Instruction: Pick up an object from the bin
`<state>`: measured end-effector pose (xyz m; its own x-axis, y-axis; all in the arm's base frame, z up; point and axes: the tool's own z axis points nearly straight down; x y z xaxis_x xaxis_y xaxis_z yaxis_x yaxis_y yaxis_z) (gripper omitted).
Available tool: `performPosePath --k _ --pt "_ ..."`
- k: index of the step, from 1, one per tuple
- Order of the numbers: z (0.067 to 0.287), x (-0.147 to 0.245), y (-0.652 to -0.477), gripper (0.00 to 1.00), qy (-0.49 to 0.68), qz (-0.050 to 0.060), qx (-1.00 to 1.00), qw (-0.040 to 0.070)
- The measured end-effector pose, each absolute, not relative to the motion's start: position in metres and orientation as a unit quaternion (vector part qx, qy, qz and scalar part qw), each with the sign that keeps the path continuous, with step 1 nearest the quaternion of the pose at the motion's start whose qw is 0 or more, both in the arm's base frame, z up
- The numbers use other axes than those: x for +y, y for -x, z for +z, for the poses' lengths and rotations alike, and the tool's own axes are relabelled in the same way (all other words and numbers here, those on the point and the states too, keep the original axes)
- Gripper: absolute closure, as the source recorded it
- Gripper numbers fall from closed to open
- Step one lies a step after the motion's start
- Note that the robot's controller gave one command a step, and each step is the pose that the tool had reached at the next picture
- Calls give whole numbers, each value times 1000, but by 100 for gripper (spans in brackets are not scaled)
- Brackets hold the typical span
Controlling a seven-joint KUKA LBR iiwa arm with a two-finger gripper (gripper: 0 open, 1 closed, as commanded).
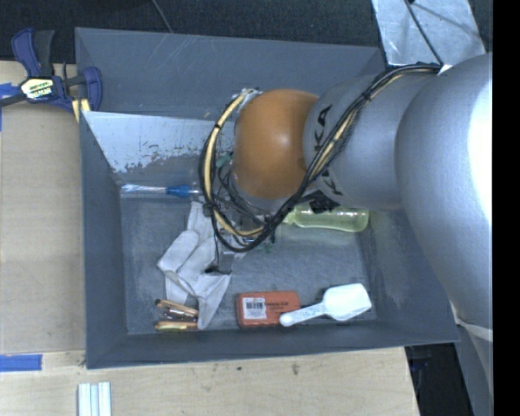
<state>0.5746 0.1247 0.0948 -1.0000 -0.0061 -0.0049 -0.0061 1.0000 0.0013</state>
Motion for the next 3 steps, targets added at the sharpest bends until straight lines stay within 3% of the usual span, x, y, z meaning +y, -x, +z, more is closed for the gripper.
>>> performPosePath --k 1,2,3 --pt "82 118 -572 100 59 1 998 1" --pt "82 118 -572 100 59 1 998 1" --pt "270 94 -592 100 52 0 999 6"
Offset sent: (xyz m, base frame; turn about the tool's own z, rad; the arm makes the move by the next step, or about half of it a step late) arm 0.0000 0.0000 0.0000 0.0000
